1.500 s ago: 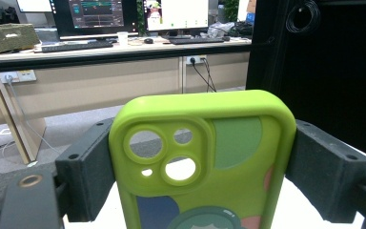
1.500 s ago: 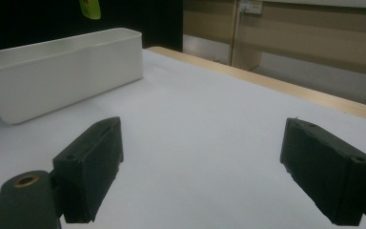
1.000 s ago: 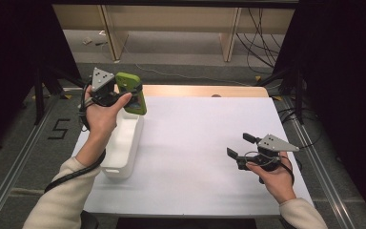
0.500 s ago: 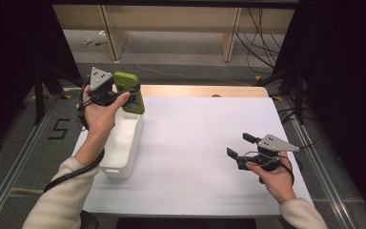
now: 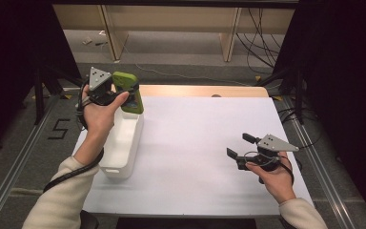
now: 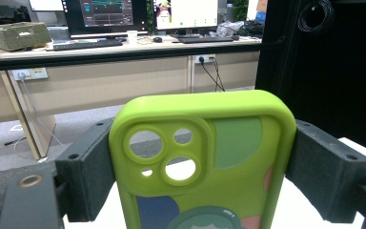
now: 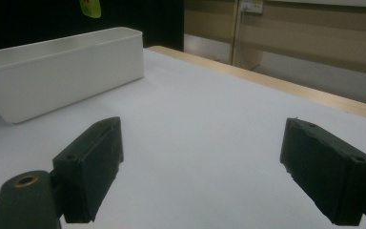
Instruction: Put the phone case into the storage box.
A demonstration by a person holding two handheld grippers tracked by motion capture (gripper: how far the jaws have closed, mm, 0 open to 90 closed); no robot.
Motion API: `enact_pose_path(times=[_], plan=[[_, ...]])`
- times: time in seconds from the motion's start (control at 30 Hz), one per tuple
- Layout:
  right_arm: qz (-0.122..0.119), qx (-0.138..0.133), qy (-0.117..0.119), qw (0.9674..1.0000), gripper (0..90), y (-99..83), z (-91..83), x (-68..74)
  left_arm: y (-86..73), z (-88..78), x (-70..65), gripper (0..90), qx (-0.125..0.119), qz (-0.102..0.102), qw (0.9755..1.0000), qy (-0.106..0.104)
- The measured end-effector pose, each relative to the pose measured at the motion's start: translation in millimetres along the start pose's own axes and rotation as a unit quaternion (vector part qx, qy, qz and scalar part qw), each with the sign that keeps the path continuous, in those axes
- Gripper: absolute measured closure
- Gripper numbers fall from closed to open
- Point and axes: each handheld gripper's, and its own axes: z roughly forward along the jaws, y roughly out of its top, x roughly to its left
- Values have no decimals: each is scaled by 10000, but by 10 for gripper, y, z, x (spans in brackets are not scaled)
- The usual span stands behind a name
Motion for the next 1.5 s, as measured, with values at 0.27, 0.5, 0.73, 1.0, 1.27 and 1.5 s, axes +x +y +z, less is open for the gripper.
enact_pose_path(times=[0.27,0.5,0.73,1.0,1.27,1.5], plan=[[2,-1,3,10000,156,0,1,1,1,3,19,159,-1,-9,10000,24],[2,0,4,10000,156,0,3,2,0,8,33,159,1,-8,10000,39],[3,0,2,10000,156,-2,4,3,-5,16,43,159,16,7,10000,63],[4,8,2,10000,156,-4,5,3,-20,40,53,159,49,13,10000,86],[8,3,3,10000,156,-5,8,4,-40,62,69,159,96,34,9999,122],[7,8,2,10000,156,-4,5,3,-54,81,86,159,133,33,9998,146]])
